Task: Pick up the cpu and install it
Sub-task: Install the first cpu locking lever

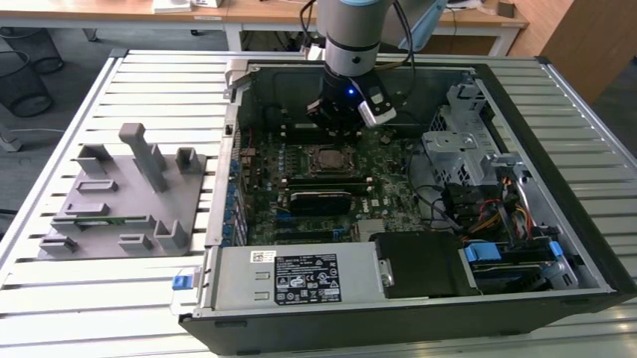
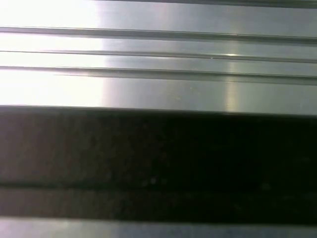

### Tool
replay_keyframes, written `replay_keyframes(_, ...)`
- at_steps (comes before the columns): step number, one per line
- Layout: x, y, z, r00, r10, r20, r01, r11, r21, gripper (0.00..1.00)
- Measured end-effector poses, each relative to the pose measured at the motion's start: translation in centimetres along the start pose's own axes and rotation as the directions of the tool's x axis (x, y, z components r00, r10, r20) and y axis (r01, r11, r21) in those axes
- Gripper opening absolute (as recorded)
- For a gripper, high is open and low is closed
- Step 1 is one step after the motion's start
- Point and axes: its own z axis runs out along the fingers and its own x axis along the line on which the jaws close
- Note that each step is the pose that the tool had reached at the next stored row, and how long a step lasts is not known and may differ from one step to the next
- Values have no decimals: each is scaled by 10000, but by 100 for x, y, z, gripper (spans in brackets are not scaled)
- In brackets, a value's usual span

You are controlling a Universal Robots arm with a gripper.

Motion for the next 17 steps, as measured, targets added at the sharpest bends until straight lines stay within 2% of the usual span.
replay_keyframes(4,0,0,0,10000,-1,1,1,10000,14,11)
replay_keyframes(11,-1,-3,21,10000,-1,-7,1,9999,150,11)
replay_keyframes(17,-2,-4,50,10000,0,-6,0,9998,179,11)
